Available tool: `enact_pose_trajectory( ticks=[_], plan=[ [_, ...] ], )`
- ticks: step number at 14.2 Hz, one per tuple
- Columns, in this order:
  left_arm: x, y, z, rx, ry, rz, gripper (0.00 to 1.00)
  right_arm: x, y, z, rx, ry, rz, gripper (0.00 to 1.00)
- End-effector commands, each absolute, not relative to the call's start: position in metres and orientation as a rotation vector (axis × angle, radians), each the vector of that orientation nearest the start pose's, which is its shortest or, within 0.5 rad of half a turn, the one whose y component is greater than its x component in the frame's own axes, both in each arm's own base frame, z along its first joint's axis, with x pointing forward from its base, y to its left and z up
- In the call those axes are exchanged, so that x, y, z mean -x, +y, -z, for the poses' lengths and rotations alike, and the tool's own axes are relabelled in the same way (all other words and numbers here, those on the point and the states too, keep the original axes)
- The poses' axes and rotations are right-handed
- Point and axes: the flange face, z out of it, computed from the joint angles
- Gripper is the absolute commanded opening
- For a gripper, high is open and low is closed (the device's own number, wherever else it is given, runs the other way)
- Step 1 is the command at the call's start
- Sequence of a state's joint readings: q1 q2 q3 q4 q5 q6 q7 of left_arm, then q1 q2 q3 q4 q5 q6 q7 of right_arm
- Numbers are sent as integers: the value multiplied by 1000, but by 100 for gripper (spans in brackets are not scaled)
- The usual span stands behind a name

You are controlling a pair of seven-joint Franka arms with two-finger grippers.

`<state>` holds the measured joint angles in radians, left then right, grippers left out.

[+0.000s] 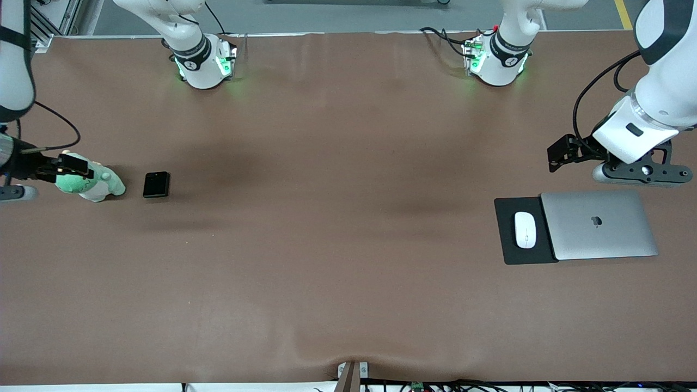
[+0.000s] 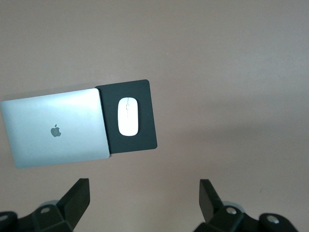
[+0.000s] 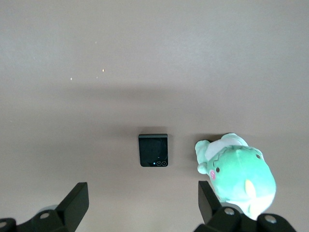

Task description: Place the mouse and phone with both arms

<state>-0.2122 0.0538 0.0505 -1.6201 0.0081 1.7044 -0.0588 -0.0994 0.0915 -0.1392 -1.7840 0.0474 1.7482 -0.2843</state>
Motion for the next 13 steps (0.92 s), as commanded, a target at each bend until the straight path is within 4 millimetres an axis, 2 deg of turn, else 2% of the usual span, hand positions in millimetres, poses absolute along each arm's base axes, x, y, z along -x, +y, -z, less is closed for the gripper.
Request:
enact_pose_trajectory(
  ticks=[1, 4, 5, 8, 10, 12, 13],
  plan=[
    [-575, -93, -587, 3129, 155, 35, 100, -574, -116, -516, 3099, 64, -179, 100],
    [-573, -91, -589, 3132, 145, 40, 100, -580, -72, -530, 3141, 36, -152, 100],
    [-574, -82, -591, 3133, 124, 44, 100, -583, -63, -546, 3161, 11, -113, 100],
    [-574, -72, -594, 3146, 110, 50, 100, -581, -61, -606, 3168, 9, -57, 100],
    [-569, -87, -595, 3150, 132, 49, 100, -579, -57, -630, 3168, 7, -10, 100],
    [-562, -86, -596, 3150, 132, 42, 100, -573, -58, -643, 3167, 10, 9, 100],
    [-560, -85, -596, 3150, 132, 39, 100, -567, -55, -656, 3159, 0, 49, 100]
  ],
)
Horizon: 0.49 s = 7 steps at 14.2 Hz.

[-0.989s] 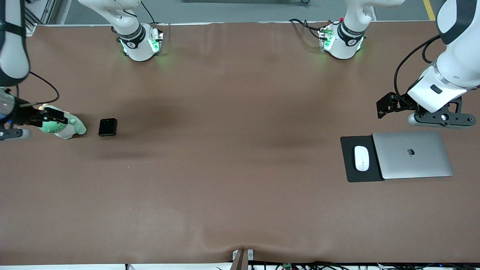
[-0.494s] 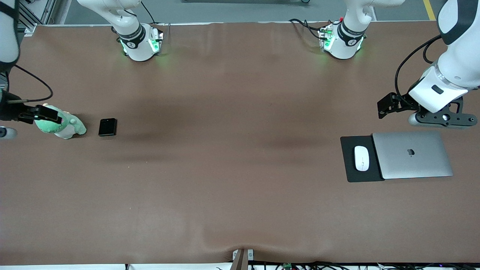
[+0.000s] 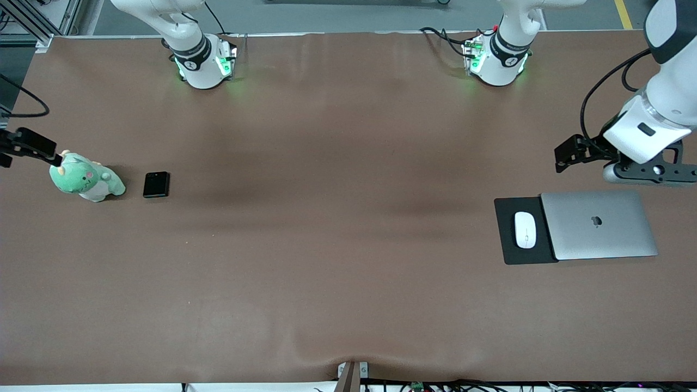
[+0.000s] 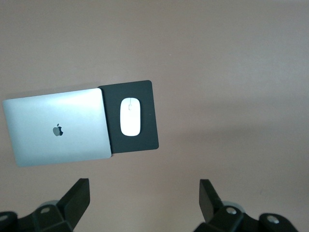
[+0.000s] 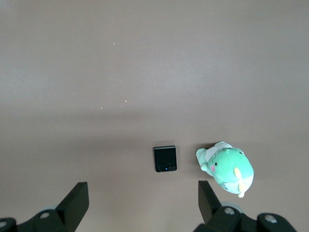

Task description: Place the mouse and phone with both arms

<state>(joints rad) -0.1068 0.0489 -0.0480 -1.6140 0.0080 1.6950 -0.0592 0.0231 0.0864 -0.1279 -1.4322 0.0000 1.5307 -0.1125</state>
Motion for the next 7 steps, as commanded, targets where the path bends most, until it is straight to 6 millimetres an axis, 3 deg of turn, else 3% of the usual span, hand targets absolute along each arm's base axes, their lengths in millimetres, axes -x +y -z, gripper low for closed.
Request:
enact_pose_trajectory(
  ticks=[1, 2, 4, 7],
  plan=[
    [-558, -89, -593, 3149, 141, 30, 100, -568, -53, -654, 3160, -5, 49, 100],
    [-556, -92, -591, 3149, 148, 22, 100, -574, -45, -644, 3164, -29, 54, 100],
    [-556, -92, -589, 3149, 148, 15, 100, -576, -48, -637, 3165, -44, 68, 100],
    [-556, -90, -589, 3150, 155, 15, 100, -559, -47, -620, 3155, -51, 17, 100]
  ],
)
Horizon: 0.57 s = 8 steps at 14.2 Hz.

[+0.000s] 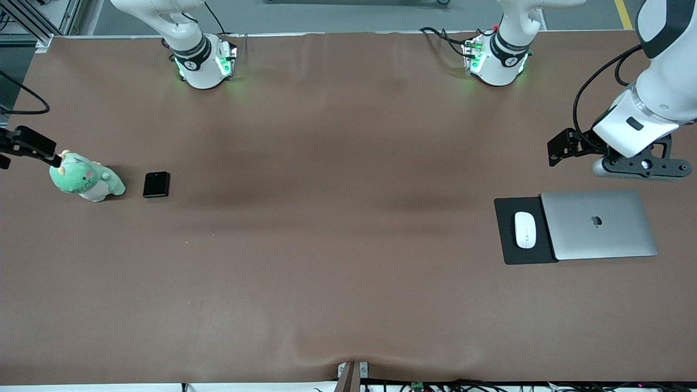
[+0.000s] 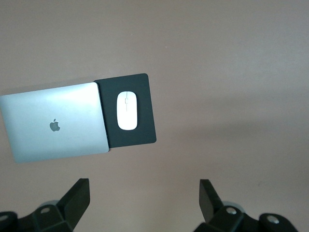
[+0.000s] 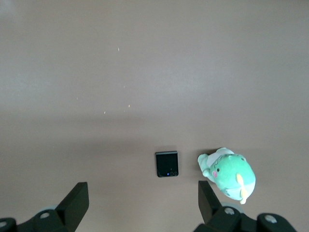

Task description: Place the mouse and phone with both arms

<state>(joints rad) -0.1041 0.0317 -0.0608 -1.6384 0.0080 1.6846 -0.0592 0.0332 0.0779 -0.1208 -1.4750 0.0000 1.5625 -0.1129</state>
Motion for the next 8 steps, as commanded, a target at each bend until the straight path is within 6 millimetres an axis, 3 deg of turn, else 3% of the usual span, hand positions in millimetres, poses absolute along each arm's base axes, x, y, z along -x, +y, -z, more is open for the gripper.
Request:
enact_pose_trajectory(
  ticks=[1, 8],
  plan=[
    [-556, -90, -590, 3150, 160, 17, 100, -559, -51, -620, 3155, -51, 29, 100],
    [-555, -90, -588, 3150, 167, 10, 100, -558, -49, -620, 3154, -95, 22, 100]
  ],
)
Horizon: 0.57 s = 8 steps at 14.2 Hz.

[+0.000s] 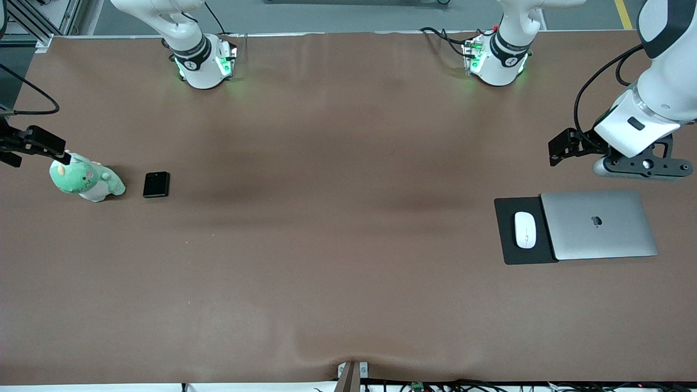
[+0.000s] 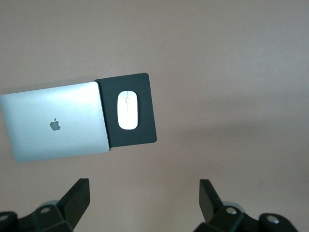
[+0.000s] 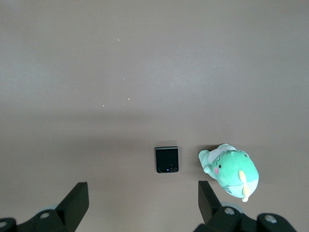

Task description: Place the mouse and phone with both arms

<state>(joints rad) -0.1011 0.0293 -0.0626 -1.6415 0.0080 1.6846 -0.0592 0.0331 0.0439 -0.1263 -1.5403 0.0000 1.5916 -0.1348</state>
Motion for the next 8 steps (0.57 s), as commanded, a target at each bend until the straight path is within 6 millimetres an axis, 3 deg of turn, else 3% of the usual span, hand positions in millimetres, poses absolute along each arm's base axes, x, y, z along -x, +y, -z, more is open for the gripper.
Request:
enact_pose_trajectory(
  ticks=[1, 8],
  plan=[
    [-555, -91, -587, 3152, 167, 5, 100, -558, -50, -620, 3154, -92, 20, 100],
    [-554, -94, -582, 3155, 164, -8, 100, -558, -53, -621, 3155, -85, 27, 100]
  ],
)
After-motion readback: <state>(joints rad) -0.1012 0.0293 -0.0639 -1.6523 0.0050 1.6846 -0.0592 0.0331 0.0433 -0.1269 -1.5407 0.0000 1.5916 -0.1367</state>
